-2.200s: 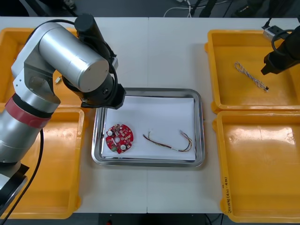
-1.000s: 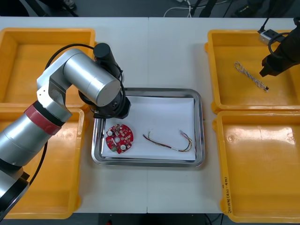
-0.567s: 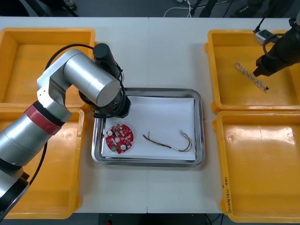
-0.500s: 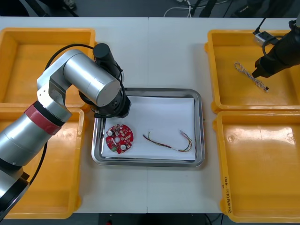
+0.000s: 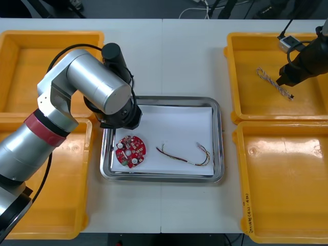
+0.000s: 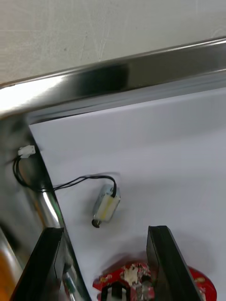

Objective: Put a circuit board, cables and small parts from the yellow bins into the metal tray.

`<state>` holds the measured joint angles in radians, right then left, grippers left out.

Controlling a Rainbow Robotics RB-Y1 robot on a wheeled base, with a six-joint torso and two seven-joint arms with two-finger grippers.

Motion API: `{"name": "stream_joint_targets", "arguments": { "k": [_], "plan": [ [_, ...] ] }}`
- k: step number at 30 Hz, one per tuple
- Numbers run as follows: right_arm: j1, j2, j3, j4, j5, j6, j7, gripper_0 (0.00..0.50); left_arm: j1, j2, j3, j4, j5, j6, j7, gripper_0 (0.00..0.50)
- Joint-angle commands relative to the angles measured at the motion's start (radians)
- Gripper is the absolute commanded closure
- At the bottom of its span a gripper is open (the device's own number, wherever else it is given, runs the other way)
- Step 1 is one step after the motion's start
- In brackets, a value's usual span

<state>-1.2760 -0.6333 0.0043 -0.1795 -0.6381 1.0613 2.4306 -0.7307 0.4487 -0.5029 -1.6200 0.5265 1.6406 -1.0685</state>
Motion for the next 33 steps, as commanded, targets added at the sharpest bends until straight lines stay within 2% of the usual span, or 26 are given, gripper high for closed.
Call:
{"name": "stream_joint_targets", "arguments": {
  "k": [1,12,19,27,28,29,30,32,33],
  "plan": [
    [-0.055,0.017,0.010,0.012,-0.014,-0.018,0.045,0.000,-0.038,-0.007,0.098,-0.089,0.033,0.079,0.002,0.000],
    [-0.054,0.029,0.010,0.072,-0.074,-0.063,0.038,0.000,-0.082,0.011,0.282,-0.149,0.072,0.279,-0.047,0.000],
    [-0.052,0.035,0.010,0.091,-0.075,-0.081,0.038,0.000,-0.098,0.048,0.396,-0.150,0.083,0.279,-0.163,0.000],
    [-0.023,0.040,0.010,0.098,-0.100,-0.118,0.045,0.002,-0.098,0.100,0.465,-0.120,0.081,0.279,-0.277,0.000],
    [-0.020,0.040,0.010,0.098,-0.100,-0.119,0.048,0.025,-0.098,0.107,0.477,-0.110,0.081,0.279,-0.300,0.000],
    [-0.016,0.040,0.010,0.098,-0.100,-0.119,0.051,0.077,-0.098,0.113,0.491,-0.100,0.079,0.279,-0.321,0.000],
    [-0.014,0.040,0.010,0.098,-0.100,-0.119,0.051,0.107,-0.098,0.114,0.497,-0.094,0.079,0.279,-0.335,0.000],
    [-0.011,0.040,0.010,0.098,-0.100,-0.119,0.056,0.217,-0.098,0.125,0.520,-0.075,0.076,0.279,-0.381,0.000],
    [-0.008,0.040,0.010,0.098,-0.100,-0.121,0.058,0.302,-0.098,0.131,0.531,-0.063,0.075,0.279,-0.407,0.000]
  ]
}}
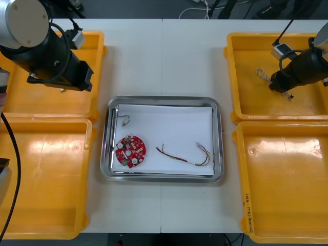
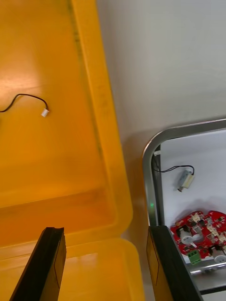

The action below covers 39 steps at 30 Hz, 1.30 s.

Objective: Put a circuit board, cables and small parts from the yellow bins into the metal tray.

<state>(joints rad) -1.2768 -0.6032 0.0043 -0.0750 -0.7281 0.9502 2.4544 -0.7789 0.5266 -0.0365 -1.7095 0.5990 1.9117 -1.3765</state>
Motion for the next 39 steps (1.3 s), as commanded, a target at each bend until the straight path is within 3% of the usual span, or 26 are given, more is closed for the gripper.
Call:
{"name": "stream_joint_targets", "arguments": {
  "k": [1,3,14,20,34,39],
  "plan": [
    [-0.007,0.010,0.010,-0.006,-0.010,-0.011,0.034,0.343,-0.049,0.056,0.070,0.033,0.002,0.008,-0.113,0.000],
    [-0.003,0.010,0.010,-0.006,-0.010,-0.019,0.037,0.500,-0.049,0.066,0.093,0.059,-0.001,0.008,-0.159,0.000],
    [-0.001,0.008,0.016,-0.046,-0.004,-0.007,0.052,0.500,-0.082,0.085,0.138,0.215,-0.054,0.008,-0.340,0.000],
    [-0.001,-0.010,0.016,-0.183,0.081,0.136,0.025,0.500,-0.103,0.087,0.144,0.304,-0.067,-0.017,-0.386,0.000],
    [-0.001,-0.049,-0.023,-0.359,0.110,0.406,-0.064,0.500,-0.134,0.085,0.122,0.461,-0.084,-0.224,-0.480,0.000],
    [-0.001,-0.050,-0.084,-0.470,0.193,0.553,-0.103,0.500,-0.134,0.084,0.098,0.505,-0.073,-0.306,-0.487,0.000]
  ]
}}
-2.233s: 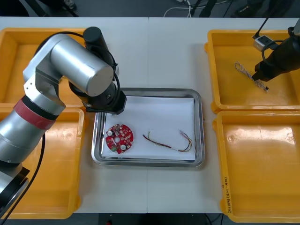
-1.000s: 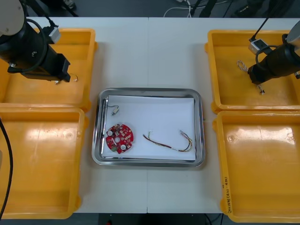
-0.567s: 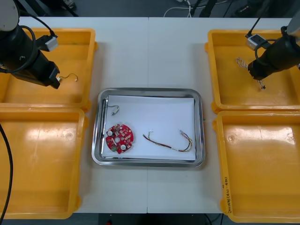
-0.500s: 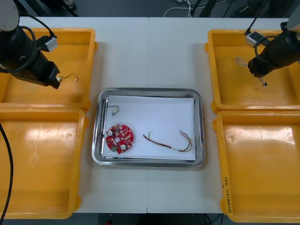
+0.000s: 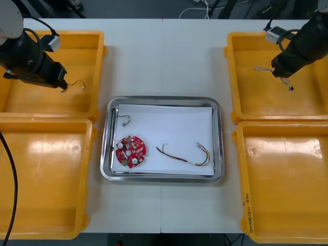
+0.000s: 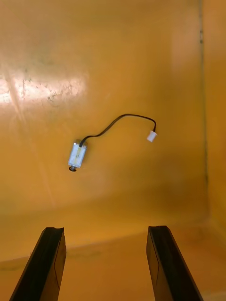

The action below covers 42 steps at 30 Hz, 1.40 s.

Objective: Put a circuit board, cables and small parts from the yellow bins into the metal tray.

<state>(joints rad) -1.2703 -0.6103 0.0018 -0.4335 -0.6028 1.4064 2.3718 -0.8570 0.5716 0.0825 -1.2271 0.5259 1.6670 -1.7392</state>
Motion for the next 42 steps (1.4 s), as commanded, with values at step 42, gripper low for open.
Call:
{"name": "stream_joint_targets", "arguments": {
  "k": [42],
  "plan": [
    [0.282,0.052,0.037,-1.180,-0.121,0.513,-0.417,0.500,-0.056,-0.021,-0.133,0.253,-0.018,-0.412,-0.194,0.000]
  ]
}}
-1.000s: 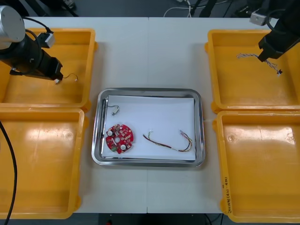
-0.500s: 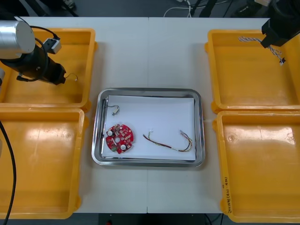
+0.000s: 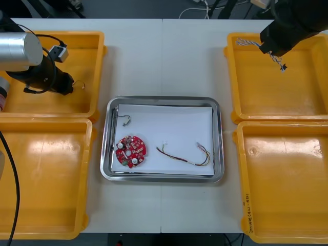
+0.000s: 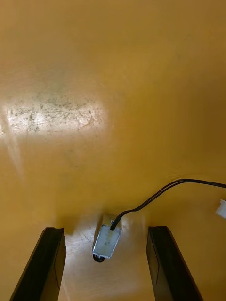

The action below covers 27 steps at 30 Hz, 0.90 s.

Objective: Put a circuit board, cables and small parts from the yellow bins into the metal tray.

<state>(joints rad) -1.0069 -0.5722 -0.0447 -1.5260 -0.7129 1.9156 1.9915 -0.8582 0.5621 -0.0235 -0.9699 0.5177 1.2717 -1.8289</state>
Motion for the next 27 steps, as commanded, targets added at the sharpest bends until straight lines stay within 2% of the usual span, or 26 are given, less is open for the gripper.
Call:
{"name": "stream_joint_targets", "arguments": {
  "k": [1,2,4,5,15,22,27],
  "plan": [
    [0.024,0.015,0.106,-0.108,-0.013,0.004,-0.042,0.500,-0.055,-0.011,-0.027,-0.004,-0.011,-0.017,-0.107,0.041],
    [0.024,0.017,0.118,-0.115,-0.013,0.004,-0.045,0.500,-0.055,-0.011,-0.027,-0.003,-0.011,-0.017,-0.109,0.127],
    [0.024,0.018,0.164,-0.138,-0.019,0.004,-0.054,0.500,-0.055,-0.013,-0.038,0.000,-0.013,-0.017,-0.113,0.461],
    [0.025,0.021,0.187,-0.149,-0.020,0.004,-0.059,0.500,-0.055,-0.011,-0.039,0.000,-0.013,-0.020,-0.113,0.498],
    [0.024,0.077,0.330,-0.181,-0.005,0.004,-0.085,0.500,-0.053,-0.011,-0.023,-0.001,-0.002,-0.002,-0.121,0.500],
    [0.025,0.112,0.404,-0.180,-0.013,0.000,-0.071,0.500,-0.053,-0.001,0.031,-0.072,-0.015,0.115,-0.132,0.500],
    [0.025,0.124,0.450,-0.180,-0.008,-0.059,-0.011,0.500,-0.055,0.009,0.063,-0.125,-0.008,0.198,-0.129,0.500]
  ]
}}
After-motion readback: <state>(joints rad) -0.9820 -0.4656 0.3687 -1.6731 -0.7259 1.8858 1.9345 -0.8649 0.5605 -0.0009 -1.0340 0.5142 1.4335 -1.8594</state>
